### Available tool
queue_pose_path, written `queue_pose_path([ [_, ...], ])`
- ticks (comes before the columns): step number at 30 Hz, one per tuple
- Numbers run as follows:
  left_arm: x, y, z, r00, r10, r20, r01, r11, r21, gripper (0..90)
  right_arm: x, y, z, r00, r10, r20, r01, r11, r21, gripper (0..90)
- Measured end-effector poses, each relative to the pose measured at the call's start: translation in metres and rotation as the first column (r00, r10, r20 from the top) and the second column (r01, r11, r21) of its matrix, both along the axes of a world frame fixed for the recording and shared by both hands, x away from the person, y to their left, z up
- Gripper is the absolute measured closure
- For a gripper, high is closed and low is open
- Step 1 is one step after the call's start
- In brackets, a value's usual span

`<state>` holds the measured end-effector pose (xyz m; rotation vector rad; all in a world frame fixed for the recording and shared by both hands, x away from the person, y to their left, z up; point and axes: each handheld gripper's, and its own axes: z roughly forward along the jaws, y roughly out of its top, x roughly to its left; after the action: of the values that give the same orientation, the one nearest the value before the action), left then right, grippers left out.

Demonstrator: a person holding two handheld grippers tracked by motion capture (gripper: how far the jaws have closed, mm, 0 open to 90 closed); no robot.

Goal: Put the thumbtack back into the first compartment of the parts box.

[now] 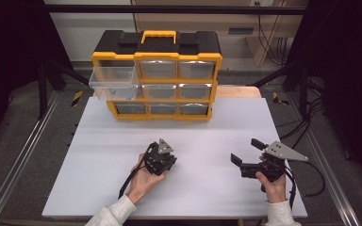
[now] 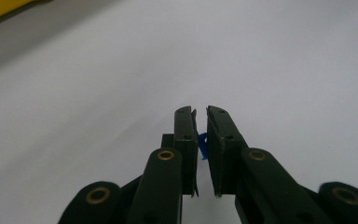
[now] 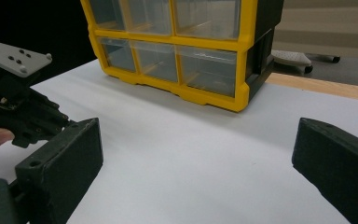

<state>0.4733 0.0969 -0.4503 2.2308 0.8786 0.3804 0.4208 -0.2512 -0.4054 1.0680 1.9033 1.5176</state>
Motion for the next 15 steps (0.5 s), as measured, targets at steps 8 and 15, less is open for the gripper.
queue_pose_path([
  [8, -0.002, 0.011, 0.013, 0.9998, 0.012, 0.014, -0.011, 0.9989, -0.047, 82.4, 0.0, 0.0, 0.0, 1.0, -0.001, 0.001, 0.001, 1.0, -0.001, 2.1],
  [15, -0.003, 0.018, 0.02, 0.9997, 0.018, 0.016, -0.017, 0.998, -0.061, 82.4, 0.0, 0.0, -0.001, 1.0, -0.003, -0.002, 0.003, 1.0, -0.001, 2.2],
])
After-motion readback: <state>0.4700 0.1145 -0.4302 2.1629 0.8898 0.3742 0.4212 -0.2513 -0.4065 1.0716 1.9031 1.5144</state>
